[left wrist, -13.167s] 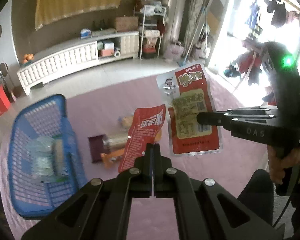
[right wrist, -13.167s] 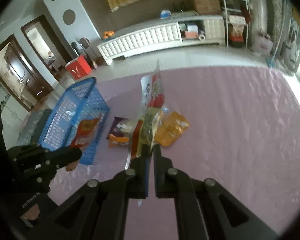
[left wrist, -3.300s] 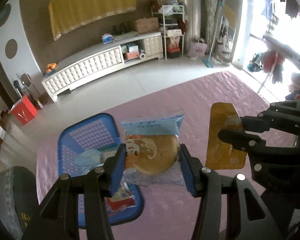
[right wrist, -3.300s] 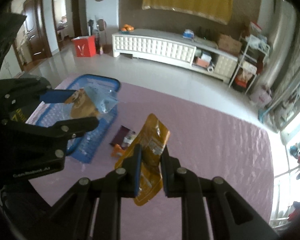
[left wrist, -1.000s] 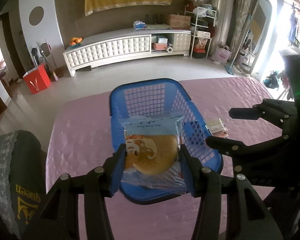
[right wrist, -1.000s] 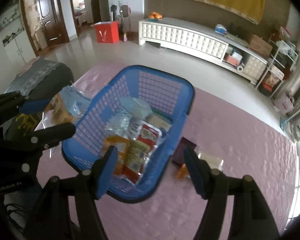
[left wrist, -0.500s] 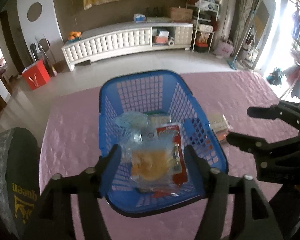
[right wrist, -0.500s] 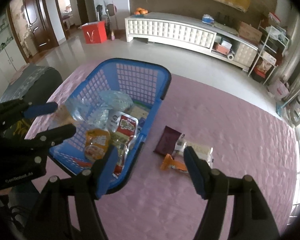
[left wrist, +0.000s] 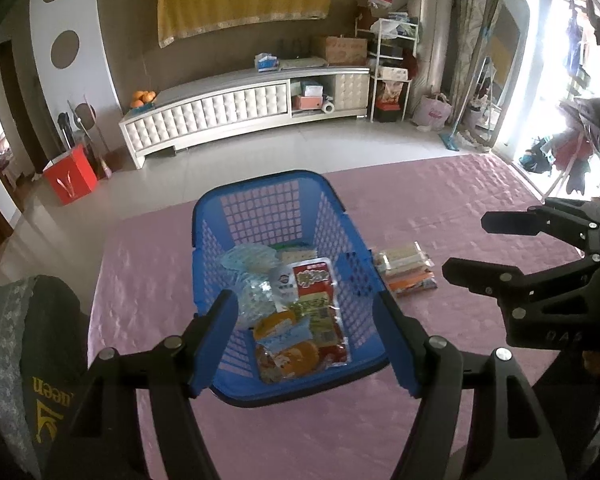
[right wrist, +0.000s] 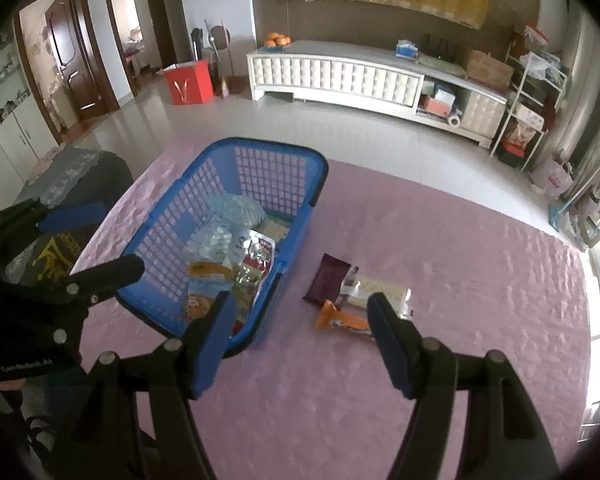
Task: Organize snacks
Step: 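Withdraw both grippers from the basket toward the remaining bars, then grasp the cracker pack with the right gripper while the left grasps the orange bar, then carry the cracker pack and orange bar over the blue basket, then open both grippers to drop the cracker pack and orange bar into the basket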
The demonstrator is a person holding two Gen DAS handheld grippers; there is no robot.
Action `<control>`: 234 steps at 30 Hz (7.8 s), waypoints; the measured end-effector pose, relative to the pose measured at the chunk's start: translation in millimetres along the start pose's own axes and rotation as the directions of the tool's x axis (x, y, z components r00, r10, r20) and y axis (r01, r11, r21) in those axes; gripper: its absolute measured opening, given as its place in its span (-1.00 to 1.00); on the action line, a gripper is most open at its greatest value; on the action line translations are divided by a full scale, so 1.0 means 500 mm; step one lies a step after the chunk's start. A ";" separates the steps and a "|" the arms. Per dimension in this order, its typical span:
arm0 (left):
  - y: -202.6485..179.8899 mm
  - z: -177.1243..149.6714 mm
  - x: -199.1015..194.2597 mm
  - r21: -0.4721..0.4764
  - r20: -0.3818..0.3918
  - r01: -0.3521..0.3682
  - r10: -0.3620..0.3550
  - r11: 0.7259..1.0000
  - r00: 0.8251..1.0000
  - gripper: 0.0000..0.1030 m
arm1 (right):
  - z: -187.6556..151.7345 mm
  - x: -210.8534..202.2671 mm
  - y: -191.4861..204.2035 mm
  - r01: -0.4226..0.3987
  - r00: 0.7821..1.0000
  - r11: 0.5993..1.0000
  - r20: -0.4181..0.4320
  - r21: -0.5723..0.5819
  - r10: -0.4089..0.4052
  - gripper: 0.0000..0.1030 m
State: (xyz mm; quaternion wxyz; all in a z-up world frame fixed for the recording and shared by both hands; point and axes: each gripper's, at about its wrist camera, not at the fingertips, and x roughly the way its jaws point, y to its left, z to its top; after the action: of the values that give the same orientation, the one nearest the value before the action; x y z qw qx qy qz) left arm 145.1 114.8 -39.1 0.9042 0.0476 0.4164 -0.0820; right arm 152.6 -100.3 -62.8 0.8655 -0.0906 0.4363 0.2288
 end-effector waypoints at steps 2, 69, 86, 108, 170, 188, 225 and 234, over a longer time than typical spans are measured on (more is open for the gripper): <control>-0.015 0.002 -0.006 0.007 0.001 0.003 -0.003 1.000 1.000 0.32 | -0.003 -0.013 -0.003 0.004 1.000 1.000 0.009 -0.001 -0.004 0.40; -0.311 -0.099 0.373 -0.521 -0.187 -0.243 0.168 0.819 0.968 0.32 | -0.049 0.354 -0.253 -0.325 0.946 0.753 -0.202 -0.572 0.255 0.40; -0.291 -0.108 0.377 -0.512 -0.202 -0.265 0.186 0.817 0.962 0.32 | -0.071 0.369 -0.190 -0.409 0.910 0.646 -0.238 -0.645 0.338 0.03; -0.307 -0.060 0.386 -0.572 -0.183 -0.192 0.105 0.797 0.978 0.63 | -0.117 0.151 -0.347 -0.174 0.984 0.965 0.011 -0.196 0.180 0.01; -0.236 -0.042 -0.001 -0.288 0.104 -0.076 0.110 0.955 0.988 -0.73 | -0.071 -0.138 -0.120 -0.019 0.982 0.989 0.182 -0.146 0.046 0.01; -0.043 -0.010 -0.031 -0.156 0.125 -0.026 0.046 0.987 0.991 -0.72 | 0.015 -0.088 0.030 -0.071 0.977 0.981 0.186 -0.179 0.105 0.01; 0.147 -0.003 0.196 -0.131 -0.013 0.084 -0.086 0.988 0.996 -0.14 | 0.083 0.185 0.112 -0.105 0.994 0.976 0.018 -0.191 0.111 0.05; 0.160 -0.002 0.149 -0.131 0.017 0.096 -0.095 0.987 0.995 0.33 | 0.085 0.151 0.077 -0.096 0.993 0.983 0.050 -0.155 0.105 0.72</control>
State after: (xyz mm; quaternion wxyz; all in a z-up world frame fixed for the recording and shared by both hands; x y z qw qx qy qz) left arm 207.2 185.6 -95.2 0.9026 -0.0325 0.4180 -0.0980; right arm 203.6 -27.5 -95.9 0.8556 -0.1277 0.3965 0.3075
